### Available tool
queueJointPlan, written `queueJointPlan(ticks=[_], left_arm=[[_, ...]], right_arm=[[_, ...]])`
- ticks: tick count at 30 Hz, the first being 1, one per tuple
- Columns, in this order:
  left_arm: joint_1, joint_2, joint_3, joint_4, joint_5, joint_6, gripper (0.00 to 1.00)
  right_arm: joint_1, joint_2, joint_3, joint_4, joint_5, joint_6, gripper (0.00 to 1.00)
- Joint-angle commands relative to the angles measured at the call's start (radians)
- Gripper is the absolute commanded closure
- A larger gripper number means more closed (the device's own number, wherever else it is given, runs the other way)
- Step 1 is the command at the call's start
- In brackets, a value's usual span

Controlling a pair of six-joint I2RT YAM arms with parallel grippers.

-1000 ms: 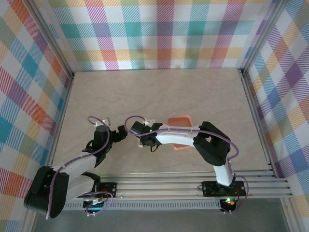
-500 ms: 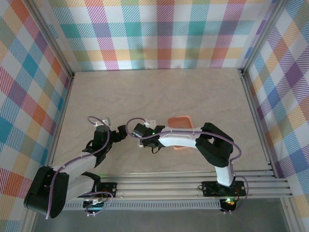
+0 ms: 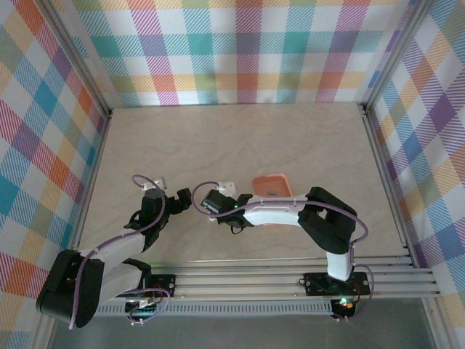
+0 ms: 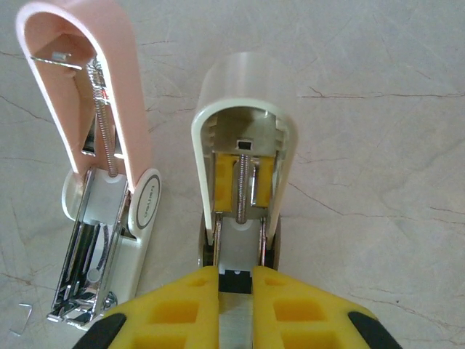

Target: Load the staples into the stapler

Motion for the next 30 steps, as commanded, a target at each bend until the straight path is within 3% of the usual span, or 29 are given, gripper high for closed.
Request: queueJointPlan(ticks=[1,16,30], left_arm=[[-0.005,0.01,0.02,-0.007,-0.011,0.006,0.0],[-0.005,0.017,0.024,-0.006,-0.012,0.007,0.0],[-0.006,0.017,0.023,-0.004,-0.01,0.007,0.0]], right_arm=[[0.014,-0.013,-0.025,0.027,-0.001,-0.031,0.85],[0.014,-0.003,-0.029,0.013,-0.002,-0.033,0.84],[0.014,-0.001,-0.022,0.005,-0.003,-0.029,0.77]])
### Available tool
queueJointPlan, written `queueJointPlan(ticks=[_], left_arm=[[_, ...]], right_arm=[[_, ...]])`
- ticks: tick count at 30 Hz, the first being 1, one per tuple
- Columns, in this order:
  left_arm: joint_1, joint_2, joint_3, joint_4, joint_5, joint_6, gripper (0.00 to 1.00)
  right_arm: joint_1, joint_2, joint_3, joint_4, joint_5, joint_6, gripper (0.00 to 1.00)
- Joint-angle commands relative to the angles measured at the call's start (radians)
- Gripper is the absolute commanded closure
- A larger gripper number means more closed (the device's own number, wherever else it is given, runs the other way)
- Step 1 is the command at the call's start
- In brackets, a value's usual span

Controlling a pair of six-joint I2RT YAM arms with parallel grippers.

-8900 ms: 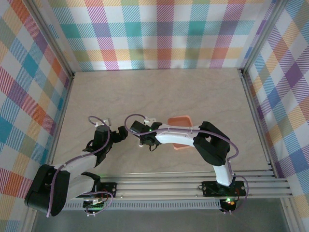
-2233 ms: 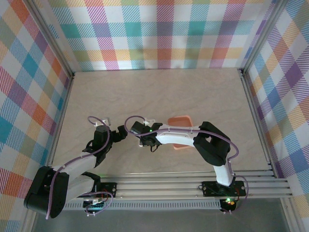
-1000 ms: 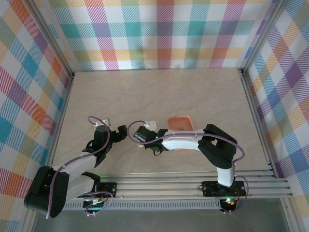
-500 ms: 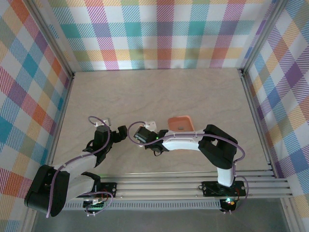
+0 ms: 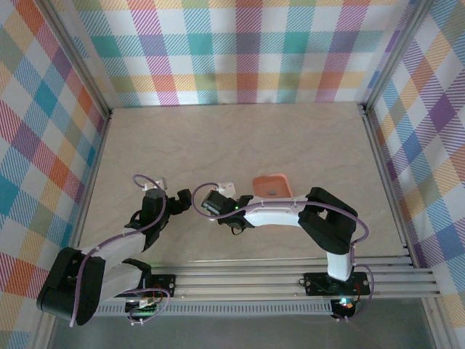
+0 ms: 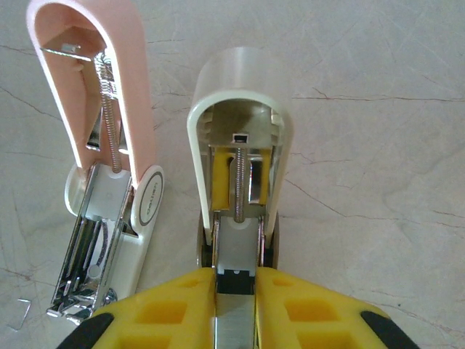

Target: Load the staples into the stapler

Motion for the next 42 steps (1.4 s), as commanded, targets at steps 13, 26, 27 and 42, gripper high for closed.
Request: queueJointPlan(ticks=[13,26,27,42], left_arm=[[-0.004,0.001,0.023,-0.006,-0.011,0.007,0.0],[-0.006,0.016,0.038,-0.006,0.027,0.024,0.0],[-0.005,0.018,0.04,-0.004,0.044,0.032,0.0],[-0.012,-0.087,0.115,-0.045,0.18,0.125,0.01]], right_arm=[[0.01,0.0,-0.006,-0.019,-0.003,-0.012,0.74],[0.009,-0.132,-0.04,-0.02,-0.004,-0.003,0.66],[0.004,-0.149,-0.05,-0.015,-0.022,-0.005,0.66],[-0.212,-0.216,-0.153,0.038,-0.52,0.157,0.65]])
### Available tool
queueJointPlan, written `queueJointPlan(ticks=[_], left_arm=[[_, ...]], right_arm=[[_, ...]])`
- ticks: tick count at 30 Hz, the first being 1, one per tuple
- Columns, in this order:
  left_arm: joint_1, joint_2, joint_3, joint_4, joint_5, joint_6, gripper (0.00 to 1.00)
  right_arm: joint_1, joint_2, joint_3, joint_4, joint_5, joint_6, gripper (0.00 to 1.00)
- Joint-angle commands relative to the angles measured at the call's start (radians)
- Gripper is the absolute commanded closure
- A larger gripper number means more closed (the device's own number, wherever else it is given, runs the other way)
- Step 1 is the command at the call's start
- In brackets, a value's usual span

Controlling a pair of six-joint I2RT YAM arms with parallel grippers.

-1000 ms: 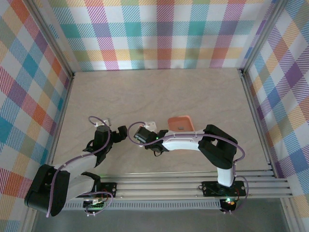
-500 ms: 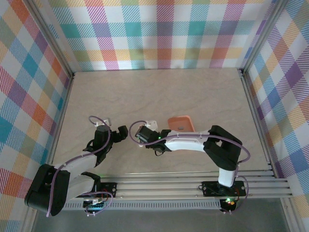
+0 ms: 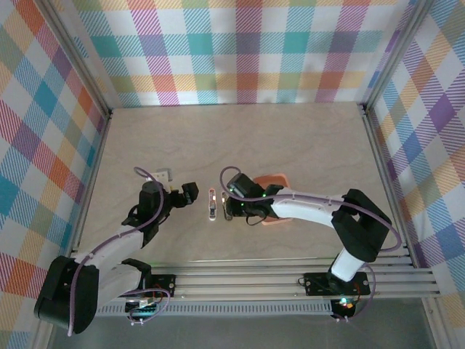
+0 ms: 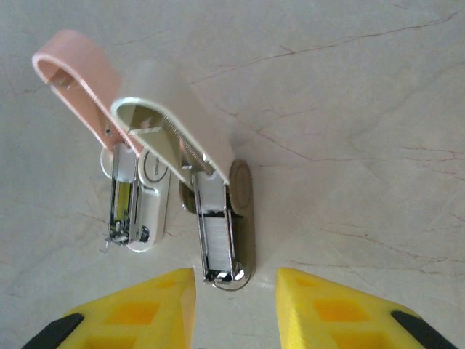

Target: Load the staples into the stapler

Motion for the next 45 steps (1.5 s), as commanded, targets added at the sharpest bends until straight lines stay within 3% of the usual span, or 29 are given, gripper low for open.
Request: queueJointPlan(ticks=[1,5,17,45], left_arm=[[-0.006,-0.014,0.03,-0.018,0.02,0.059,0.01],[-0.006,0.012,0.025,0.018,0.019,0.083,0.01],[-0.006,0.207,0.043,0.148,0.055,0.079,0.01],[-0.002,0.211,0.004,0.189,-0.023,0.106,0.0]], right_arm=[[-0.037,0.019,-0.001,0.016,-0.136,0.077,0.65],[-0.071,0.055,-0.001,0.036,-0.214,0.125,0.65],[-0.075,0.137,0.044,0.029,-0.251,0.229,0.65],[-0.115,0.201,0.087,0.033,-0.284,0.277,0.67]])
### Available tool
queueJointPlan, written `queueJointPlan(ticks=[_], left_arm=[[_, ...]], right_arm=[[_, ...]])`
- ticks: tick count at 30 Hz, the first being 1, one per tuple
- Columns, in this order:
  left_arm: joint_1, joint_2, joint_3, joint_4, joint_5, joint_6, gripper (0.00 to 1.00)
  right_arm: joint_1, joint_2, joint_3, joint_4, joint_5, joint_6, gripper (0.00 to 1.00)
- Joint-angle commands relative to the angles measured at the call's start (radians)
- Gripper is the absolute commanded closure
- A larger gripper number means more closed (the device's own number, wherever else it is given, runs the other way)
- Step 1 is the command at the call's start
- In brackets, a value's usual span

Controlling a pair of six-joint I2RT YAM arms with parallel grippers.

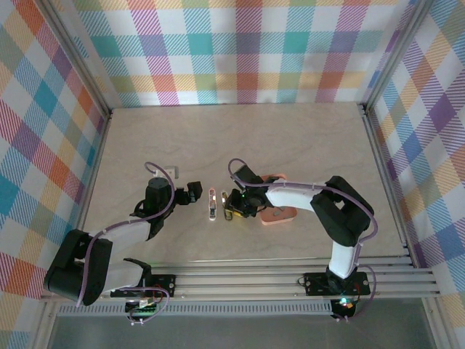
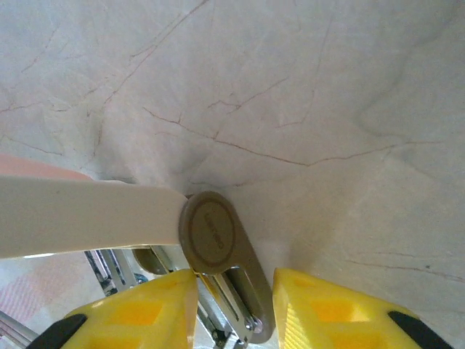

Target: Load the staples into the stapler

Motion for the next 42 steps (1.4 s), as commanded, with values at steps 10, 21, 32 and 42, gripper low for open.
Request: queueJointPlan(ticks=[10,21,32,42], left_arm=[[0.004,-0.005,-0.023,0.03,-0.017,0.02,0.0],[0.004,-0.009,-0.027,0.033,-0.01,0.02,0.0],[0.004,-0.024,-0.035,0.044,0.0,0.022,0.0],[0.004,-0.035,-0.044,0.047,-0.01,0.028,0.0]], right_arm=[[-0.007,0.038,0.042,-0.065,-0.023,0.002,0.69],[0.016,0.007,0.068,-0.133,0.012,-0.05,0.71],[0.031,-0.095,0.06,-0.164,0.072,-0.098,0.65],[0.031,0.004,0.15,-0.217,0.018,-0.131,0.66]])
